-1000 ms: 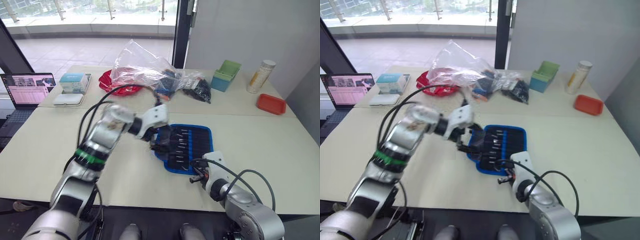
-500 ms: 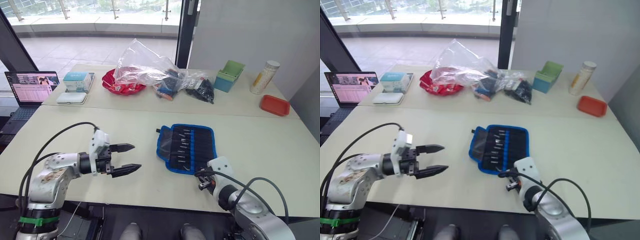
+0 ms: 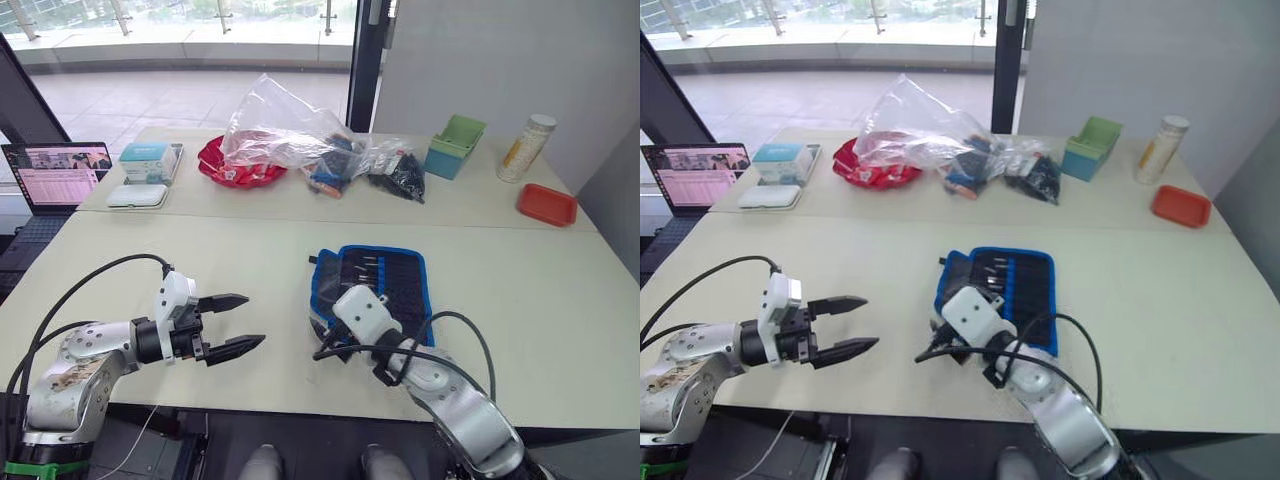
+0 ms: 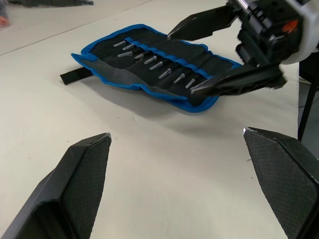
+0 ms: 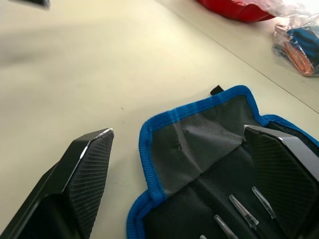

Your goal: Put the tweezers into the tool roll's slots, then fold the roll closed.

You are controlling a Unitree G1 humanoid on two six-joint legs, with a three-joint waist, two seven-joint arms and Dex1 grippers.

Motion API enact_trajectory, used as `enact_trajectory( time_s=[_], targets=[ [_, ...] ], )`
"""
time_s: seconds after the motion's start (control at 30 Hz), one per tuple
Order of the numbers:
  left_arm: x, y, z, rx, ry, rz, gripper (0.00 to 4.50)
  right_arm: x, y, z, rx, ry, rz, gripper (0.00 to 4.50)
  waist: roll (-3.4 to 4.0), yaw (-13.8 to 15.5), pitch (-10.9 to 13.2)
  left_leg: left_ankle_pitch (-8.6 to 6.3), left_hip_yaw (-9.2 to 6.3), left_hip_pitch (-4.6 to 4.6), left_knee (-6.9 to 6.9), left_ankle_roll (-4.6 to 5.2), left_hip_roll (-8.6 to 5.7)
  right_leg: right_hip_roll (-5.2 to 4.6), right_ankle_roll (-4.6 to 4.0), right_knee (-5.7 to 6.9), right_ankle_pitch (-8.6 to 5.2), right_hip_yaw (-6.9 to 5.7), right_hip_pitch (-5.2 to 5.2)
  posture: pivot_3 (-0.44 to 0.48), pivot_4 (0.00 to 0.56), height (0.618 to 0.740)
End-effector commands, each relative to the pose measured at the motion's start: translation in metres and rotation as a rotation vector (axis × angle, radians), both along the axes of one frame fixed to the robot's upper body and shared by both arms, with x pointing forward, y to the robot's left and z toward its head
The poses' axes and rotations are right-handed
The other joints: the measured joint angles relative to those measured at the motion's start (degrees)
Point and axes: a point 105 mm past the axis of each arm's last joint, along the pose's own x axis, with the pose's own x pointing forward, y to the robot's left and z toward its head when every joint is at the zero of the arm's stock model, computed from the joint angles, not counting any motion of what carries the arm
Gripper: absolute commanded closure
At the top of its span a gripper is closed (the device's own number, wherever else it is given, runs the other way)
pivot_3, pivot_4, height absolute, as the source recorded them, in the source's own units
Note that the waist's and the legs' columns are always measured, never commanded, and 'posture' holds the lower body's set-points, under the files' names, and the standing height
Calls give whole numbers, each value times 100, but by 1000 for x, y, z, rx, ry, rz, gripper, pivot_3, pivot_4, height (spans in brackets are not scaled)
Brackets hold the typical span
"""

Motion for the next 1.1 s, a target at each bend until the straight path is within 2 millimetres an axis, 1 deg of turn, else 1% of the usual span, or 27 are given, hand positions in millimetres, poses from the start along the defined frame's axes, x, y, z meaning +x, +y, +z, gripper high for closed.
enact_trajectory(
  time_s=[0.03,0.13,0.17,0.3,0.33,0.4,0.43,0.5,0.57,0.6,0.67,0.73,0.77,0.83,0.93,1.03,1.1],
  targets=[
    [-2,0,12,3,-51,-8,0,6,6,-1,-43,-55,-28,38,0,-8,0,0,-1,-5,-2,0,1,0,0,5,0,0,-10,0,150,740],
    [0,0,14,8,-57,-2,0,8,9,0,-34,-66,-39,38,0,-25,0,0,-1,-17,-1,0,2,2,-1,17,1,0,-27,0,150,740],
    [1,0,15,8,-60,1,0,8,10,1,-30,-72,-41,271,0,-29,0,0,0,-16,-1,0,3,3,-1,21,1,0,-28,0,150,740],
    [5,-3,17,6,-63,3,0,12,9,6,-17,-103,-56,1465,0,-23,0,0,-1,-16,0,-1,2,2,-1,29,1,0,-30,0,150,740],
    [6,-4,17,7,-63,3,0,12,10,6,-13,-106,-52,1859,0,-23,0,0,-1,-16,0,-1,2,2,-1,29,1,0,-30,0,150,740],
    [7,-5,17,9,-62,2,0,11,11,6,-10,-110,-46,2498,0,-24,0,0,-1,-16,0,-1,2,2,-1,31,1,0,-30,0,150,740],
    [7,-6,17,11,-61,2,0,11,11,6,-8,-109,-44,2936,0,-26,0,0,-1,-16,0,-1,1,2,-1,33,1,0,-30,0,150,740],
    [10,-6,17,13,-56,7,0,12,11,5,-7,-105,-40,3547,0,-31,0,0,-1,-15,0,-1,2,2,-1,37,1,0,-32,0,150,740],
    [13,-6,17,13,-51,18,0,12,10,3,-2,-92,-36,4263,0,-28,0,1,-1,-14,1,-1,2,2,-1,43,1,0,-33,0,150,740],
    [14,-6,17,15,-50,20,0,12,9,2,-2,-89,-32,4390,0,-28,0,1,-1,-14,1,-1,2,2,-1,43,1,0,-33,0,150,740],
    [16,-6,16,20,-51,21,0,8,9,1,10,-77,0,4390,0,-28,0,1,-1,-14,2,-1,1,2,-1,43,1,0,-33,0,150,740],
    [19,-6,14,26,-55,21,0,-2,10,3,47,-66,79,4390,0,-27,0,1,-1,-14,2,-1,1,2,-1,43,1,0,-33,0,150,740],
    [22,-5,13,32,-61,18,0,-7,8,3,56,-63,118,4390,0,-27,0,1,-1,-14,2,-1,1,2,-1,44,1,0,-33,0,150,740],
    [30,-3,9,53,-75,-2,0,-15,-4,1,35,-60,192,4390,-1,-6,1,1,-1,-15,2,-1,0,1,-1,43,1,-1,-33,0,150,740],
    [43,0,1,127,-127,-60,0,-32,-23,-8,-2,7,301,4390,-3,15,3,1,-1,-17,10,-1,-5,-1,-1,38,1,-1,-28,0,150,740],
    [57,-5,-2,182,-180,-166,0,-40,-39,-7,-11,26,325,4390,-9,5,6,1,0,-17,11,-1,-3,2,-1,36,0,-2,-26,0,150,740],
    [65,-11,-1,213,-223,-239,0,-45,-44,-5,-9,31,340,4390,-11,1,8,1,-1,-19,13,-1,-3,4,-1,37,0,-3,-27,0,150,740]
  ],
)
